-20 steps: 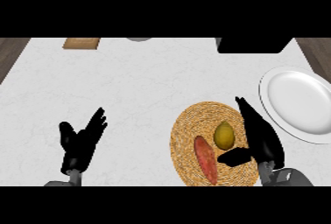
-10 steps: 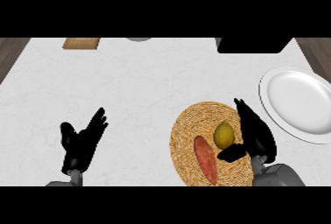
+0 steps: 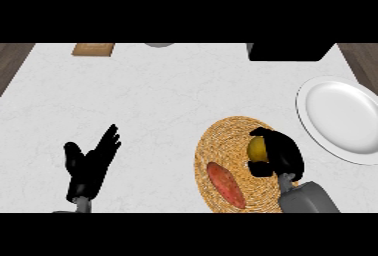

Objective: Pick the lemon from the placemat and place it in the plate

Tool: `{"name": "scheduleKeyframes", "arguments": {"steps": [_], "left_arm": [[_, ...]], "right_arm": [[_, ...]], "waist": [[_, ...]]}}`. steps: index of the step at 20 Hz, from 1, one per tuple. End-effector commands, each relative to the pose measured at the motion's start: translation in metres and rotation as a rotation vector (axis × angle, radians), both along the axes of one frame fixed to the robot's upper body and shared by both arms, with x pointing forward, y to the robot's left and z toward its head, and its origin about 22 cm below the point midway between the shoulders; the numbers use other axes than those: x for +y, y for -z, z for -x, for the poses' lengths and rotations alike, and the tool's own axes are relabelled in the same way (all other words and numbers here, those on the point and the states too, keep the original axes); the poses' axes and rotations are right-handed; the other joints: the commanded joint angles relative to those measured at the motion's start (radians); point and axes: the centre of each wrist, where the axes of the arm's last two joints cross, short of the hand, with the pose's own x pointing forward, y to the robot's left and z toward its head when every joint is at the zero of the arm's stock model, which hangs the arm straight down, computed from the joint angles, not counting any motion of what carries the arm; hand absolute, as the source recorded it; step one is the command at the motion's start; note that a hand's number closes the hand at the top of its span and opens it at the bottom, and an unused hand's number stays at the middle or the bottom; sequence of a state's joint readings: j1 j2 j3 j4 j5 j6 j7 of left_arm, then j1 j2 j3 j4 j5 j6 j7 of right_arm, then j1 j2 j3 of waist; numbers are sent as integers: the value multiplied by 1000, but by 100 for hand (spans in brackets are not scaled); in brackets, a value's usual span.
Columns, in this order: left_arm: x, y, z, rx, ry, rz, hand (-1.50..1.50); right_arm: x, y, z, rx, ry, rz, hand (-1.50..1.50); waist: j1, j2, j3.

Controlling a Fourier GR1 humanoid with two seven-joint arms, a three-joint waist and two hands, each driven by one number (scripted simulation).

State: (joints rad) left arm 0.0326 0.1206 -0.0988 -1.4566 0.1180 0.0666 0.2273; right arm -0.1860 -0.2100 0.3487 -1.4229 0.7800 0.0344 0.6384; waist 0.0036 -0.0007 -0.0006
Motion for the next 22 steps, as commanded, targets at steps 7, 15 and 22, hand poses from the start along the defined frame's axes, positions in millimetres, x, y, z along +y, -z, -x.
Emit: {"name": "scheduleKeyframes", "arguments": {"steps": [7, 15, 22], "left_arm": [[5, 10, 3, 4, -15, 7, 0], [11, 6, 10, 0, -17, -20, 0], [-3, -5, -10, 11, -14, 7, 0]], "right_arm": [[0, 4, -13, -64, -49, 73, 150], [36, -12, 55, -426, -127, -43, 150], [51, -52, 100, -667, -162, -37, 150]], "waist": [[-1, 1, 1], [-18, -7, 0], [-19, -4, 0]]}}
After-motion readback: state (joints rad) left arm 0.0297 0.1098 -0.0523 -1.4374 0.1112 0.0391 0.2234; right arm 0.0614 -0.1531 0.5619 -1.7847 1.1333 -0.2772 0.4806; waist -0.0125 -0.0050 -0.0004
